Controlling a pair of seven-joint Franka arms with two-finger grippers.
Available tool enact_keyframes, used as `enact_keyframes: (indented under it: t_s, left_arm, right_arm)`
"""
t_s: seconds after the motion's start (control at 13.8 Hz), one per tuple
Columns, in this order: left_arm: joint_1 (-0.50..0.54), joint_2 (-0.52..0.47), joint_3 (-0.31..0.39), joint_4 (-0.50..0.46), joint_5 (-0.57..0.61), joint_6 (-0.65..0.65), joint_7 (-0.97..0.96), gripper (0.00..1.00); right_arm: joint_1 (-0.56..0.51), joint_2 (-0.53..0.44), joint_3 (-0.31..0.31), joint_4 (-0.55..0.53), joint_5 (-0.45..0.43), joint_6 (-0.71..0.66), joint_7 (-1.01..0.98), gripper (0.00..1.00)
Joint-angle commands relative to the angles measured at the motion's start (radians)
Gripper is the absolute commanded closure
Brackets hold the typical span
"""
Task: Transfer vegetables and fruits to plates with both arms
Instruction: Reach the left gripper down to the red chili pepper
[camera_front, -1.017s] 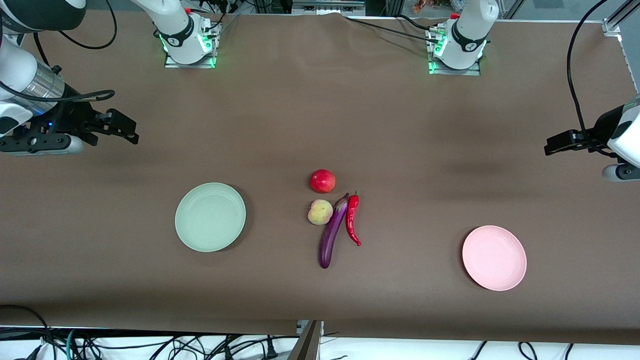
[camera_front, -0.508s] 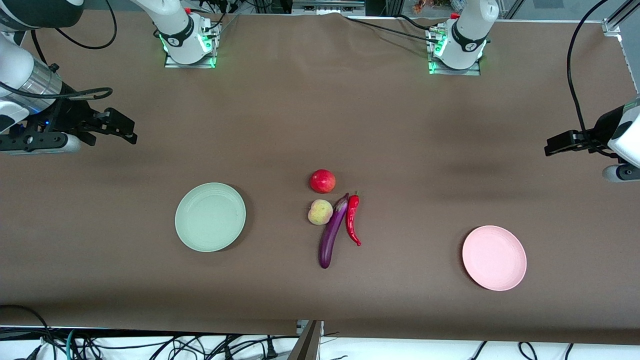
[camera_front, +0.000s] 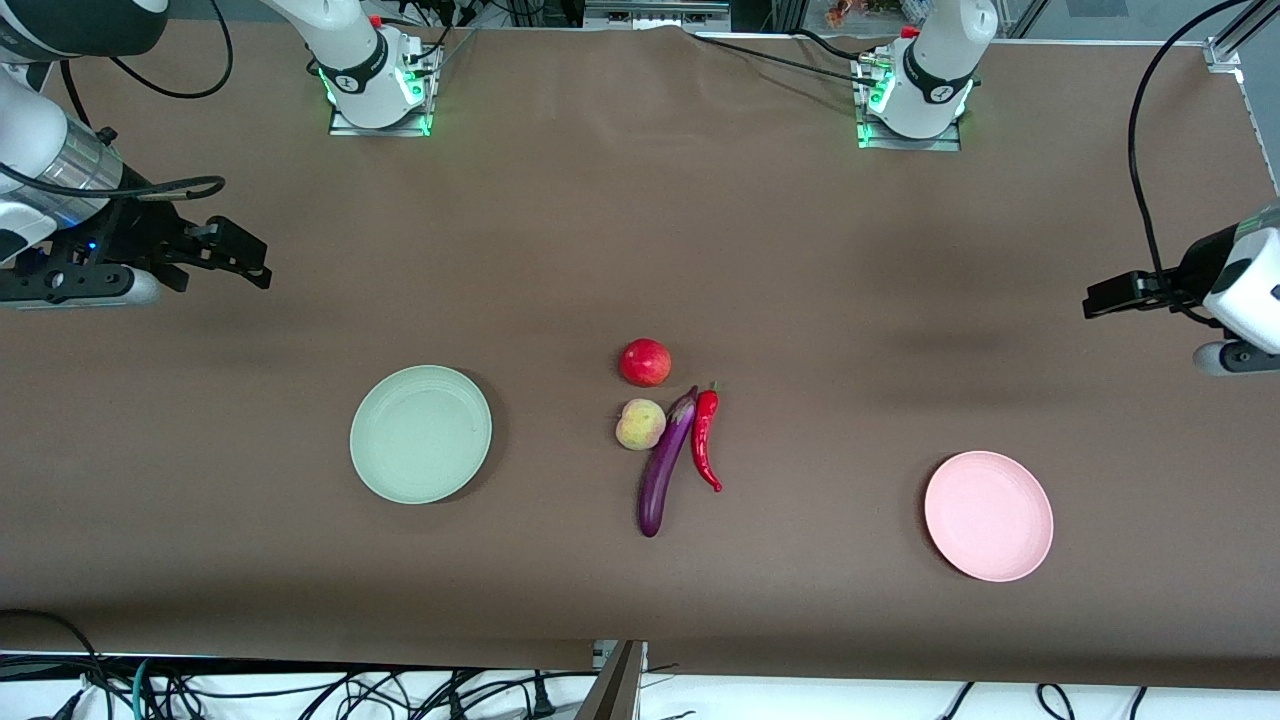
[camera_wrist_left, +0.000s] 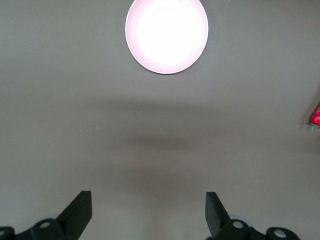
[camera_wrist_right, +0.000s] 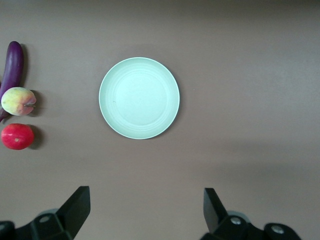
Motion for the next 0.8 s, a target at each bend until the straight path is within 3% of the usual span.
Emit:
enact_keyframes:
  t_s: [0.0,0.22,0.36,0.51,0.73]
  left_arm:
    - [-0.008,0.056,0.003,0.041,-0.014,0.007,0.023,0.0]
    - [-0.051,0.108,-0.002,0.041,-0.028,0.088,0.004,0.0]
    - [-0.067,0.177,-0.002,0.04,-0.109,0.168,0.0,0.0]
    - [-0.079,0.254,-0.003,0.041,-0.19,0.284,-0.026,0.0]
    - [-0.163,0.36,-0.003,0.041,-0.203,0.473,-0.15,0.0]
  right_arm:
    - [0.003,0.0,0.003,0.02,-0.043,-0.016,-0.013,0.0]
    - [0.007,0.0,0.003,0.02,-0.054,-0.017,-0.01,0.0]
    - [0.009,-0.003,0.003,0.017,-0.053,-0.024,-0.011,0.0]
    - [0.007,-0.001,0.002,0.02,-0.041,-0.039,-0.008,0.0]
    - [0.015,-0.006,0.017,0.02,-0.028,-0.042,-0.003,0.0]
